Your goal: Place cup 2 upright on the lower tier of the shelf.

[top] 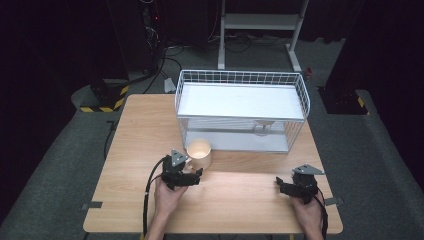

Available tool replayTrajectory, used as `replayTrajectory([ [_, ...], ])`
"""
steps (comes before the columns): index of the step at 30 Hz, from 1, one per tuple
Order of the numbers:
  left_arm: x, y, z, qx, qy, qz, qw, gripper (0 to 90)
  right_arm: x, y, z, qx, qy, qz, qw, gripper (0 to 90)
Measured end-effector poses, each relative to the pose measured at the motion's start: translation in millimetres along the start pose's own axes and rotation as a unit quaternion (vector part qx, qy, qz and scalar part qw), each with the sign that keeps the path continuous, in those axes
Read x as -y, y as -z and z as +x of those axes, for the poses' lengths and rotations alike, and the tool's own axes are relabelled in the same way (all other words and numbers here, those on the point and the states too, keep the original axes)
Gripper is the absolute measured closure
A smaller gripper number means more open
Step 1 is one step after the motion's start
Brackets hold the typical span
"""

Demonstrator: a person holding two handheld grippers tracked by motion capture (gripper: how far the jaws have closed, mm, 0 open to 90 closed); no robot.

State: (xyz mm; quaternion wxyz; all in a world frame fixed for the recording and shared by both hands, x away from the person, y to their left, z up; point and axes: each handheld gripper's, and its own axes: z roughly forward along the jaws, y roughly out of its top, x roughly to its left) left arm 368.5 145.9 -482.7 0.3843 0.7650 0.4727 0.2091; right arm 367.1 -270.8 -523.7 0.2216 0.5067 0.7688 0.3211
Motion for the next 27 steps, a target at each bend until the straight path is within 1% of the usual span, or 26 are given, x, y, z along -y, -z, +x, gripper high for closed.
replayTrajectory([
  [3, -2.8, -2.0, 0.4, -0.002, -0.001, -0.001, 1.0000, 10.7, 0.0, 0.1, 0.1, 0.000, -0.001, 0.000, 1.0000, 22.1],
  [4, -5.5, -4.6, 1.2, -0.009, -0.002, 0.001, 1.0000, 10.2, 0.0, 0.1, 0.1, 0.000, -0.001, 0.000, 1.0000, 22.1],
  [5, -5.5, -4.6, 1.2, -0.009, -0.002, 0.001, 1.0000, 9.8, 0.0, 0.1, 0.1, 0.000, -0.001, 0.000, 1.0000, 22.1],
  [6, -6.8, -6.1, 1.2, -0.014, -0.003, -0.001, 0.9999, 9.8, 0.0, 0.1, 0.1, 0.000, -0.001, 0.000, 1.0000, 22.0],
  [7, -7.5, -8.5, 2.5, -0.010, 0.002, -0.006, 0.9999, 9.8, 0.0, 0.0, 0.1, 0.000, -0.001, 0.000, 1.0000, 22.0],
  [10, -7.2, -12.9, 4.4, -0.009, 0.006, -0.001, 0.9999, 9.4, 0.0, 0.0, 0.0, 0.000, 0.000, 0.000, 1.0000, 22.1],
  [12, -7.3, -14.9, 4.7, -0.007, 0.008, -0.001, 0.9999, 9.1, 0.0, 0.0, 0.0, 0.000, 0.000, 0.000, 1.0000, 22.1],
  [13, -7.5, -15.5, 4.7, -0.006, 0.009, -0.004, 0.9999, 9.2, 0.0, 0.0, 0.0, 0.000, -0.001, 0.000, 1.0000, 22.1],
  [15, -8.2, -16.3, 4.8, -0.012, 0.006, -0.007, 0.9999, 9.1, 0.0, 0.0, 0.0, 0.000, -0.001, 0.000, 1.0000, 22.1],
  [17, -11.4, -18.0, 4.0, -0.024, -0.008, 0.001, 0.9997, 8.7, 0.0, 0.0, 0.0, 0.000, -0.001, 0.000, 1.0000, 22.1],
  [21, -15.3, -20.7, 2.9, -0.019, -0.005, 0.001, 0.9998, 8.6, 0.0, 0.0, 0.0, 0.000, 0.000, 0.000, 1.0000, 22.1],
  [22, -16.6, -22.1, 3.5, -0.018, -0.009, 0.005, 0.9998, 8.2, 0.0, 0.1, 0.1, 0.000, -0.001, 0.001, 1.0000, 22.1],
  [25, -17.1, -28.0, 4.4, -0.010, 0.004, 0.005, 0.9999, 7.3, 0.0, 0.1, 0.0, 0.000, -0.001, 0.000, 1.0000, 22.1],
  [27, -16.8, -30.6, 3.9, -0.013, 0.001, 0.006, 0.9999, 7.2, 0.0, 0.1, 0.0, 0.000, -0.001, 0.000, 1.0000, 22.1],
])
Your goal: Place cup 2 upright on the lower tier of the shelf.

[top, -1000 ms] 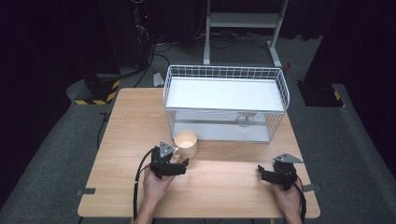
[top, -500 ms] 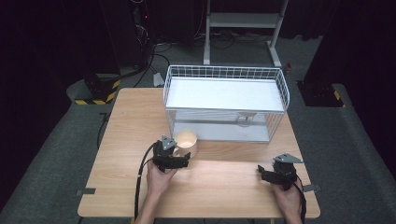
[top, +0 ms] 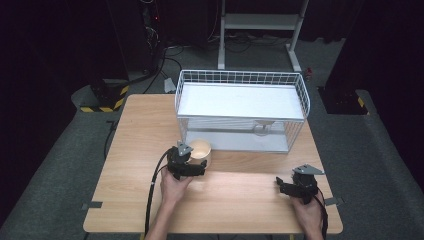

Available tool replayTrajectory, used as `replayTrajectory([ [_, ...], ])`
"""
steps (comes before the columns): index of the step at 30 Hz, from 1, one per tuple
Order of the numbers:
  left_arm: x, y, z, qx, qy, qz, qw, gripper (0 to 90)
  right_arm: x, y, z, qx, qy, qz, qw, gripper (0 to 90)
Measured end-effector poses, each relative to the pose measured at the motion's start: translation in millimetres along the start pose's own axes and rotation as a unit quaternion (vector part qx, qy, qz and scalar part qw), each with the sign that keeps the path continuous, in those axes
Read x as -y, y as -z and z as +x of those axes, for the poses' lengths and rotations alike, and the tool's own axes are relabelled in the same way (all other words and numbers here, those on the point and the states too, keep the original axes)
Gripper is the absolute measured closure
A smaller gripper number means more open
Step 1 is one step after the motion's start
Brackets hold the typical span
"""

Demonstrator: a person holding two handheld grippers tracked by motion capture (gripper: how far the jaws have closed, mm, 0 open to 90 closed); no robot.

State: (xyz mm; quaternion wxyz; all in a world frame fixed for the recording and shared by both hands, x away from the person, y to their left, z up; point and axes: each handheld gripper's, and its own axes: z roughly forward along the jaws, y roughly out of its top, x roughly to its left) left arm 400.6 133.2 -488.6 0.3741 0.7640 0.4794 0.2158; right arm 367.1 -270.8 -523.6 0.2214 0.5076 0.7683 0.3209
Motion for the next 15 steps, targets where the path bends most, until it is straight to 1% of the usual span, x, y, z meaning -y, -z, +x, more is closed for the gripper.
replayTrajectory([
  [6, 0.0, -6.9, -0.7, 0.005, 0.003, -0.005, 1.0000, 7.1, 0.0, 0.1, 0.1, 0.000, 0.000, 0.000, 1.0000, 22.1],
  [9, 0.6, -10.0, -1.4, 0.002, -0.002, -0.003, 1.0000, 7.4, 0.0, 0.0, 0.0, 0.000, 0.000, 0.000, 1.0000, 22.1],
  [13, 0.6, -11.0, -2.2, 0.001, -0.002, -0.003, 1.0000, 7.4, 0.0, 0.0, 0.0, 0.000, 0.000, 0.000, 1.0000, 22.1],
  [15, 0.1, -12.4, -3.1, -0.001, 0.000, -0.010, 1.0000, 7.7, 0.0, 0.0, 0.0, 0.000, 0.000, 0.000, 1.0000, 22.1],
])
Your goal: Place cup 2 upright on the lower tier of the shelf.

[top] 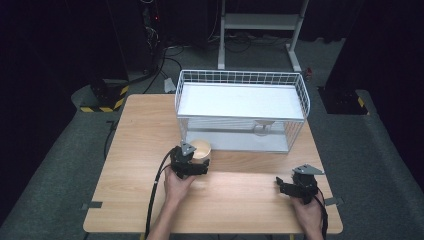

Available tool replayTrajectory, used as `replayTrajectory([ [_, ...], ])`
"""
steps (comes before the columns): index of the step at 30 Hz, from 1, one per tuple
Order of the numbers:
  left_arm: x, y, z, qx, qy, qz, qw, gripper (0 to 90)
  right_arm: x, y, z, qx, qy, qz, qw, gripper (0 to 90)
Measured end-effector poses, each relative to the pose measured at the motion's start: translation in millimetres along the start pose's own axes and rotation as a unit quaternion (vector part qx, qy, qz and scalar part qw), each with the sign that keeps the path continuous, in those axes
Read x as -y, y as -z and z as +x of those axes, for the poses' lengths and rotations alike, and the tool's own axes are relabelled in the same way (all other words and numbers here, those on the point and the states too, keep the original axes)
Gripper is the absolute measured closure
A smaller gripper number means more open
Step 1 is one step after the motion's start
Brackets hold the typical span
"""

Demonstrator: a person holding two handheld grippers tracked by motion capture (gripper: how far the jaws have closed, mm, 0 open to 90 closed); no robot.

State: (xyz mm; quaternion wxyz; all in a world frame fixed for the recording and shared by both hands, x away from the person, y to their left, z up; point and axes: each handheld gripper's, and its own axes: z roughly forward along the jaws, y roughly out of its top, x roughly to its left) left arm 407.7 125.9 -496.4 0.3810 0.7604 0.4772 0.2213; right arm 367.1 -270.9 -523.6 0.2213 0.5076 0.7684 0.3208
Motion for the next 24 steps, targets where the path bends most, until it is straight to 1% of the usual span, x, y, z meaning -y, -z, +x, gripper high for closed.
replayTrajectory([
  [8, 0.1, -7.3, -0.8, -0.002, 0.006, -0.012, 0.9999, 7.4, 0.0, 0.0, 0.0, 0.000, 0.000, 0.000, 1.0000, 22.1],
  [17, 0.5, -9.9, 0.1, 0.003, 0.007, -0.011, 0.9999, 7.5, 0.0, 0.0, 0.0, 0.000, 0.000, 0.000, 1.0000, 22.1],
  [20, 0.4, -9.1, -0.9, -0.004, -0.006, -0.012, 0.9999, 8.2, 0.0, -0.1, 0.0, 0.000, 0.000, 0.000, 1.0000, 22.1],
  [24, 0.1, -8.3, -2.5, -0.010, -0.010, -0.013, 0.9998, 8.7, 0.0, 0.0, 0.1, 0.000, 0.000, 0.000, 1.0000, 22.1],
])
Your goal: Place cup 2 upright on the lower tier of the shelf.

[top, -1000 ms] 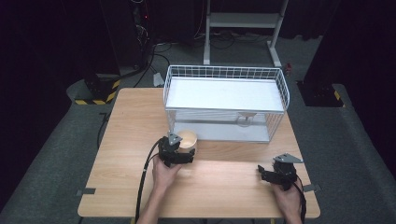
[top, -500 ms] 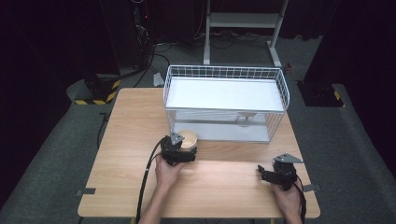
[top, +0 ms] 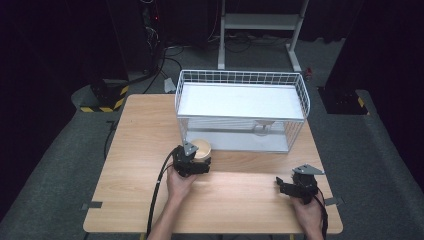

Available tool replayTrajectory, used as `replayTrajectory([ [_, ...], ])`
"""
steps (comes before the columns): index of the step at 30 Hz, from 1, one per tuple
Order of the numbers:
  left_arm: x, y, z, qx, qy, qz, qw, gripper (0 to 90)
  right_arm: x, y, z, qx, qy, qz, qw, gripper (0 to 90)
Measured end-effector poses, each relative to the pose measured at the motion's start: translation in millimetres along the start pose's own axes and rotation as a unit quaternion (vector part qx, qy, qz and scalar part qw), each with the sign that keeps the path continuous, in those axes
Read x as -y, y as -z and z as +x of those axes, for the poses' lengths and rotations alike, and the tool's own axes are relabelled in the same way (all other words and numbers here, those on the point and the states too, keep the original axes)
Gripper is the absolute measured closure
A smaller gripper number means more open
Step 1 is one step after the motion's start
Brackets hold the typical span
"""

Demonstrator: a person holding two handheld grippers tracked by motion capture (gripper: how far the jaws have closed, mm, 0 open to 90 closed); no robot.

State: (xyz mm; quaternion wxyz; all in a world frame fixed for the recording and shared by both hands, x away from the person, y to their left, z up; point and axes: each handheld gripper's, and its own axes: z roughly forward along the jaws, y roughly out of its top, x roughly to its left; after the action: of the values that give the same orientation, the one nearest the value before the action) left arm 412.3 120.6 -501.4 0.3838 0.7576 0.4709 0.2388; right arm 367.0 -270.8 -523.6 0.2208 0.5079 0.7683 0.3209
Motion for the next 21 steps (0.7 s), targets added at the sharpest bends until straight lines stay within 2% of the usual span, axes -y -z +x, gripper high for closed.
replayTrajectory([
  [6, -0.5, 1.2, -0.1, -0.005, 0.000, 0.003, 1.0000, 8.8, 0.0, -0.1, -0.2, 0.000, 0.001, -0.001, 1.0000, 22.0],
  [12, -0.8, 4.9, 0.7, -0.015, -0.009, 0.007, 0.9998, 8.9, 0.0, -0.1, -0.2, 0.000, 0.002, -0.001, 1.0000, 22.0],
  [21, -2.6, 9.5, -0.2, -0.012, -0.007, 0.002, 0.9999, 8.9, 0.0, -0.1, -0.2, 0.000, 0.002, -0.001, 1.0000, 22.0],
])
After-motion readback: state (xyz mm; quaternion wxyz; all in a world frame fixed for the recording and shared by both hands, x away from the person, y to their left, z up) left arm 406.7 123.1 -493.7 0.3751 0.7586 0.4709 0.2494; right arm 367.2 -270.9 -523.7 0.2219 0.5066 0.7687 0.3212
